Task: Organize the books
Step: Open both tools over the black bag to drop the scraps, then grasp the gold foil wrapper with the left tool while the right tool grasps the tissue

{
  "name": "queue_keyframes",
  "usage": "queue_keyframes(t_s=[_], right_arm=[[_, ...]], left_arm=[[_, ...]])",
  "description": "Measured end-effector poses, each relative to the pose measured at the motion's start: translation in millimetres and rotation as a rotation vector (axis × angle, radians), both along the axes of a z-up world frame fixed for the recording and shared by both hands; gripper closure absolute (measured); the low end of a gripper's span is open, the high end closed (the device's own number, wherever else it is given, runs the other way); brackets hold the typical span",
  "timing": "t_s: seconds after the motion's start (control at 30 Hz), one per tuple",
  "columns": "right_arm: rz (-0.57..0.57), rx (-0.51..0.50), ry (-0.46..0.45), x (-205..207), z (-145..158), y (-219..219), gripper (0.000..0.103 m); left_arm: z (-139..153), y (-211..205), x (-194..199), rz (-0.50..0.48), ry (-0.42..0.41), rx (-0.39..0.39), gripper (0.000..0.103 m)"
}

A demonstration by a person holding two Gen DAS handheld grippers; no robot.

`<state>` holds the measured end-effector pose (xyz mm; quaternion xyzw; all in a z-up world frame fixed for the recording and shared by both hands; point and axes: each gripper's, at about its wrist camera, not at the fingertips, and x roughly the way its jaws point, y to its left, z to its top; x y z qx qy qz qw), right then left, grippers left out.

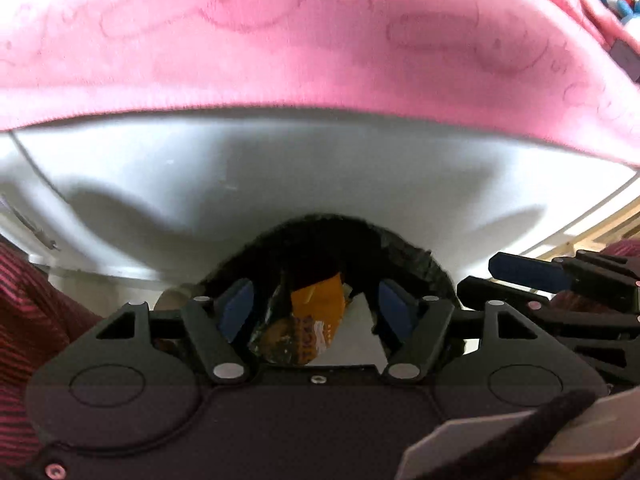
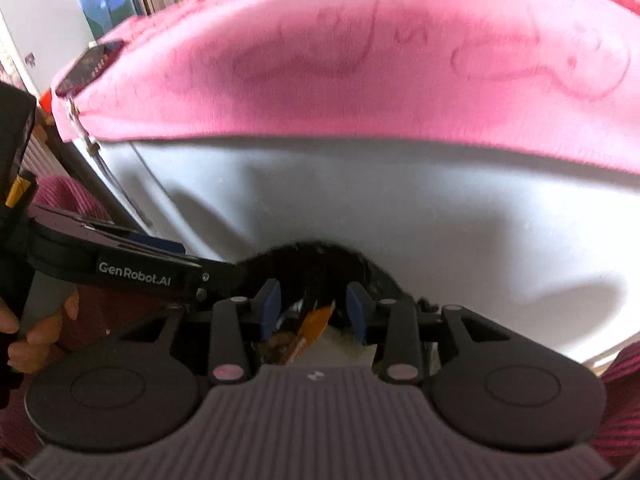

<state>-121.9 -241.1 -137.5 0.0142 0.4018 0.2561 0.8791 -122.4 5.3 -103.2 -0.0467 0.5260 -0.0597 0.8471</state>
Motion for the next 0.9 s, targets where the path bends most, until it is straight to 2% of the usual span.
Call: queue_keyframes(t_s=[0.1, 0.2, 0.27, 0.47, 0.53, 0.67, 0.9], right_arm=[[0.007, 0.058, -0.055, -1.7, 18.2, -8.1, 0.044], [0.009, 0.097, -0.125, -1.8, 39.7, -16.0, 0.040], [0.002, 0.106, -0.181, -0.7, 54.8, -20.9, 0.037], [-0.059, 0.090, -0.347, 24.1, 99.4, -32.0, 0.020], [-0.092, 0.087, -0.387, 37.4, 107.9, -33.6, 0.012], [-0.148, 0.072, -0.418, 68.6, 119.8, -36.7, 0.008], [-0.189, 0.014, -0.432, 128.9, 122.8, -32.9, 0.005]], left_arm=[[21.3, 6.0, -1.4, -0.004, -0.042, -0.029, 0.029], [47.2, 8.5, -2.1, -0.020, -0.120, -0.046, 0.026], [66.0, 10.0, -1.5, -0.038, -0.177, -0.054, 0.024], [115.3, 13.1, 16.3, -0.070, -0.338, -0.076, 0.021], [127.5, 12.1, 28.8, -0.062, -0.382, -0.051, 0.021], [147.1, 12.4, 59.0, -0.047, -0.455, -0.038, 0.020], [155.4, 23.0, 147.2, 0.052, -0.470, -0.120, 0.019]])
